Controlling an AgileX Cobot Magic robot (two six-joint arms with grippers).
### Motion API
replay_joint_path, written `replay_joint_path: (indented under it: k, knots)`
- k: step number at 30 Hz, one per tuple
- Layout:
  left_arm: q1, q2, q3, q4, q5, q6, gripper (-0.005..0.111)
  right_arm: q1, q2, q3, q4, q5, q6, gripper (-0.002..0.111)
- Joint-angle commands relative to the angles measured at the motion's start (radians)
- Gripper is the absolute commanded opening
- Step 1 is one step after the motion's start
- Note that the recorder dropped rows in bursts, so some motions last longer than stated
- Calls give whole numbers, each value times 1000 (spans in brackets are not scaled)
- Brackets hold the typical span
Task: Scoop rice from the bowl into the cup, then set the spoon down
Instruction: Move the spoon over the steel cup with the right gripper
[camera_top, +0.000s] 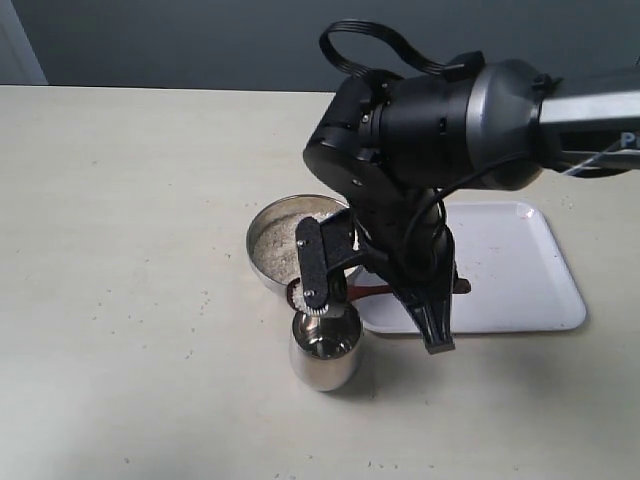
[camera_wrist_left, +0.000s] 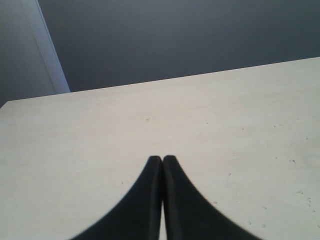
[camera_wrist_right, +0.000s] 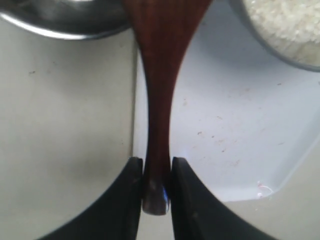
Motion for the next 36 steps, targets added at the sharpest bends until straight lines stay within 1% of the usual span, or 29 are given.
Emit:
replay_joint_path:
  k: [1, 10, 15, 21, 28, 36]
  knots:
    - [-4, -4, -4, 1, -1, -7, 1, 3, -39, 70, -30, 5, 23, 0]
    - [-4, -4, -4, 1, -1, -7, 1, 9, -53, 76, -57, 5, 90, 0]
    - [-4, -4, -4, 1, -1, -7, 1, 48, -53, 98, -101, 5, 114, 0]
    - [-4, -4, -4, 1, -1, -7, 1, 50, -53, 140, -146, -51, 198, 0]
    - [-4, -4, -4, 1, -1, -7, 1, 99, -53, 150, -178, -140, 225, -1]
    - [-4, -4, -4, 1, -1, -7, 1, 110, -49, 152, -228, -132, 307, -1]
